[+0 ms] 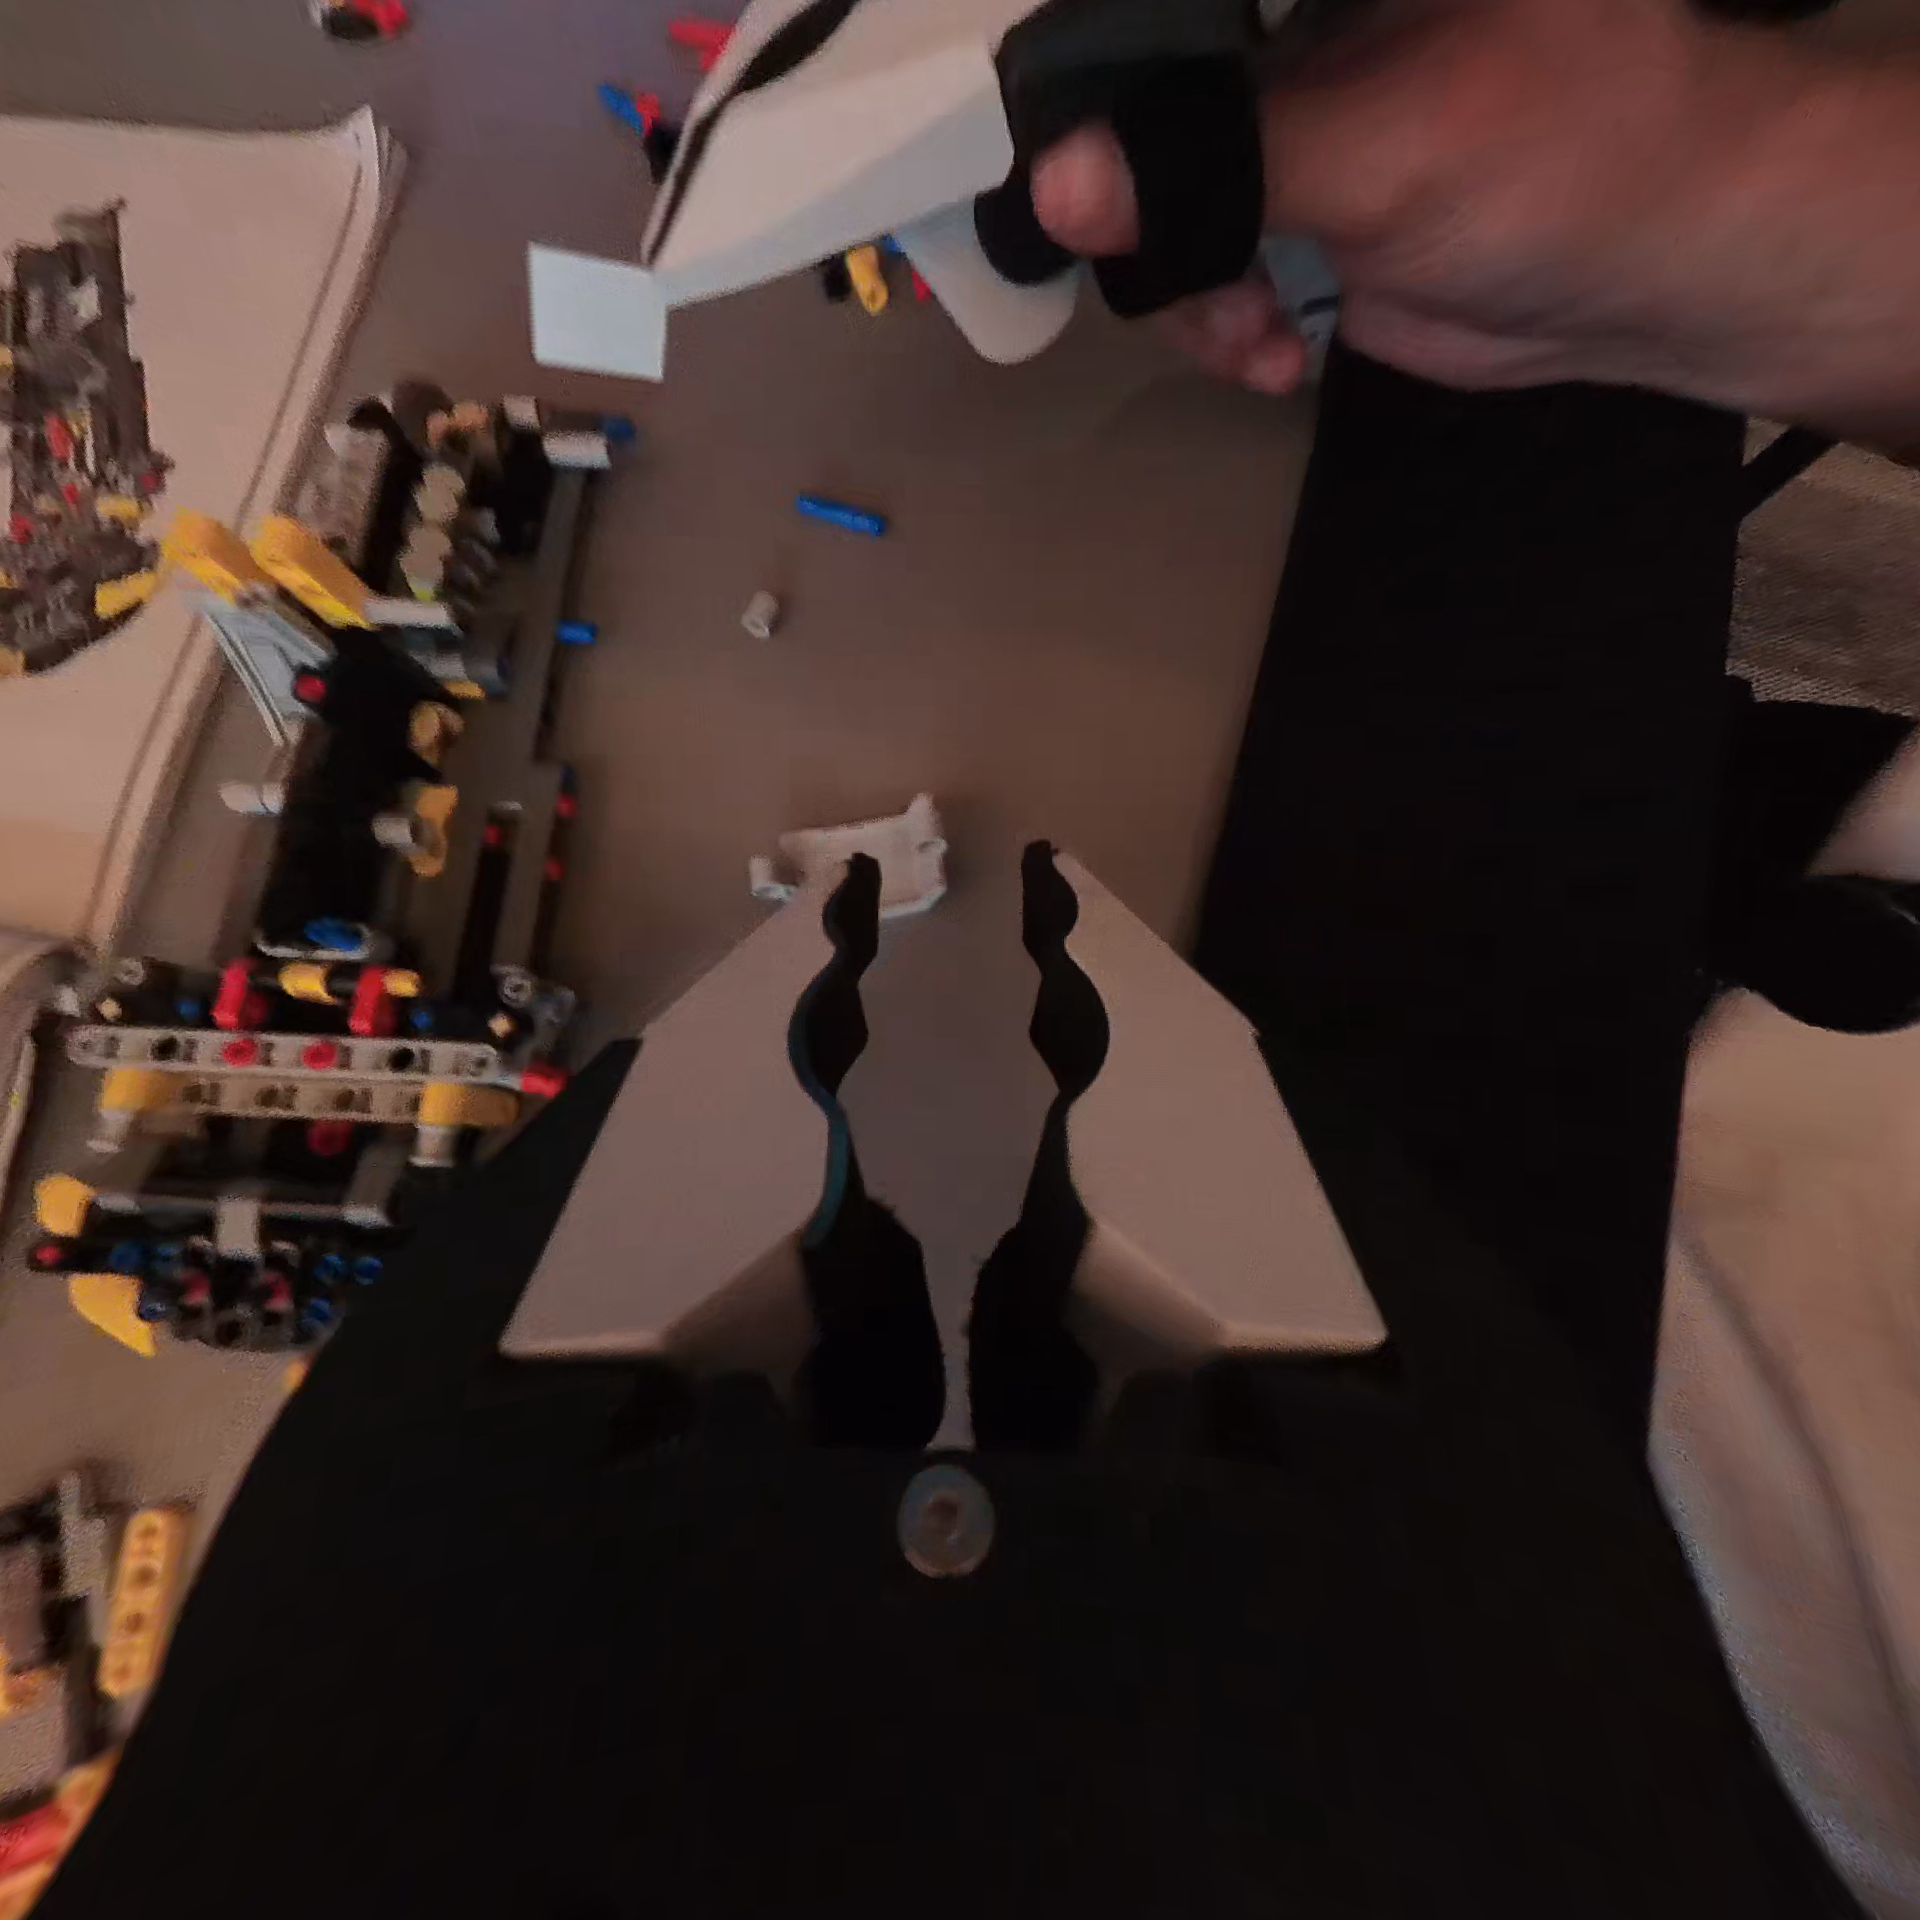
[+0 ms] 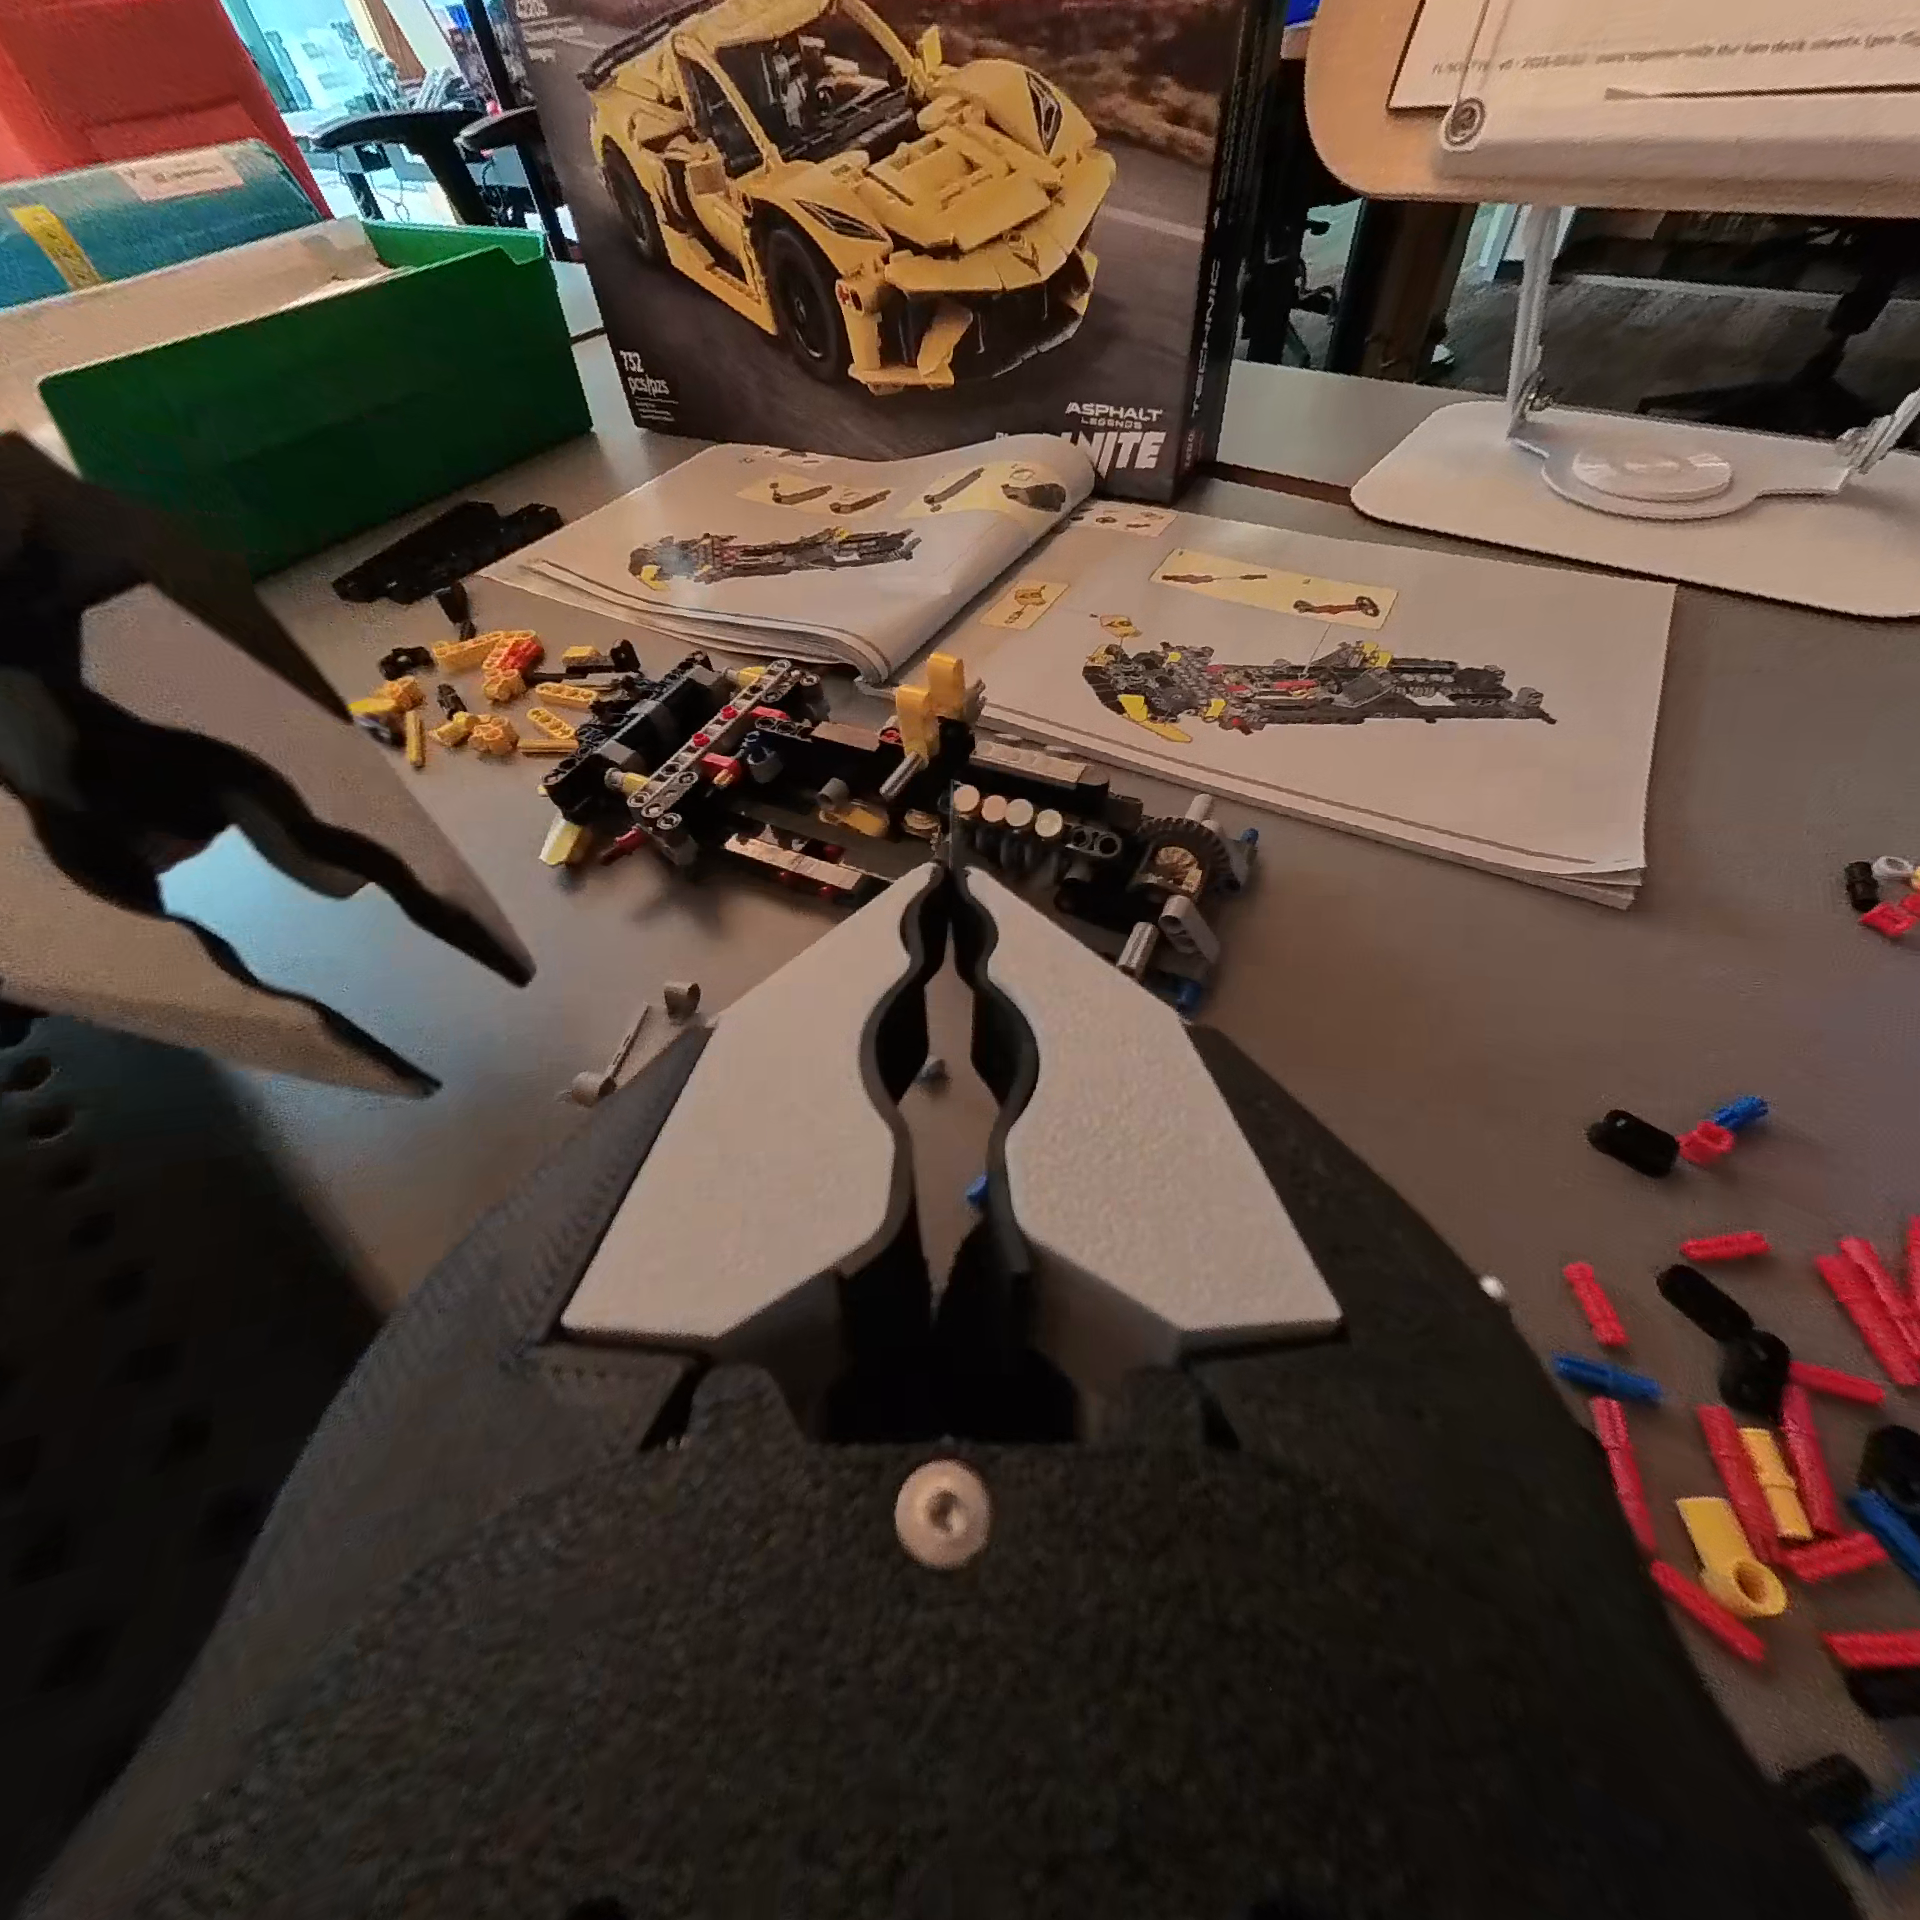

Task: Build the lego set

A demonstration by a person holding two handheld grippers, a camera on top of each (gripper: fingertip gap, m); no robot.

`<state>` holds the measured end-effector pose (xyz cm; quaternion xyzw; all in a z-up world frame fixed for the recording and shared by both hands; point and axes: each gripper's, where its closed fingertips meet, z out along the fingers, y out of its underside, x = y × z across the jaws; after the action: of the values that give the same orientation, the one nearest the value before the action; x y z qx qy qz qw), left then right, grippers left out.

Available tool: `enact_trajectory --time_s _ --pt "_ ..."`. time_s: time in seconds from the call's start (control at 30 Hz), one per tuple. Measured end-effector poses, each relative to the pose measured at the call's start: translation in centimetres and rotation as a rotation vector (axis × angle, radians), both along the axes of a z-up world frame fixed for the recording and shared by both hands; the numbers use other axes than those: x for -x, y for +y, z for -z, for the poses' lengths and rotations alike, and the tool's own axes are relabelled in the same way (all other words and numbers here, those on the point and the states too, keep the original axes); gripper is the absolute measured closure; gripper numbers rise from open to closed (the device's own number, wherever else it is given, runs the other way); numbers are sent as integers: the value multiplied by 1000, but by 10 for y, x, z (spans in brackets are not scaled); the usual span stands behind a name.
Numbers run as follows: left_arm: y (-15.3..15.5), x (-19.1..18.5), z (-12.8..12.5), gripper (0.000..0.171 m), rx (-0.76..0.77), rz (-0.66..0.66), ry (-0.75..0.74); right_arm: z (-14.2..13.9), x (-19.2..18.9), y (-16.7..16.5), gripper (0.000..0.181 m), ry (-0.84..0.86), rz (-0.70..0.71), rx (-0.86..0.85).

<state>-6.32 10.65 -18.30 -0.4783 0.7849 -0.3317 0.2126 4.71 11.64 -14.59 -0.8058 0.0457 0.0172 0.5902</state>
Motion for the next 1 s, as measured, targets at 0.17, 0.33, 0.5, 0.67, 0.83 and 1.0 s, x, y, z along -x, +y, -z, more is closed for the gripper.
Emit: enact_trajectory --time_s 0.17,0.33,0.5,0.67,0.83,1.0 --pt "10 5 11 145 41 -142 34 0 3 0 181 -17 -8 4" --pt "45 -2 18 145 122 -239 60 -2 6 1 181 -47 -15 0" --pt "47 -5 23 145 139 -73 137 -1 8 2 181 -67 -21 7" --pt "45 -13 29 140 181 14 202 -1 6 2 181 -54 -19 4" --pt "41 -19 37 141 139 30 175 -1 6 2 181 -46 -22 2" --pt "37 -28 30 148 146 37 126 1 7 3 181 -37 -28 6"
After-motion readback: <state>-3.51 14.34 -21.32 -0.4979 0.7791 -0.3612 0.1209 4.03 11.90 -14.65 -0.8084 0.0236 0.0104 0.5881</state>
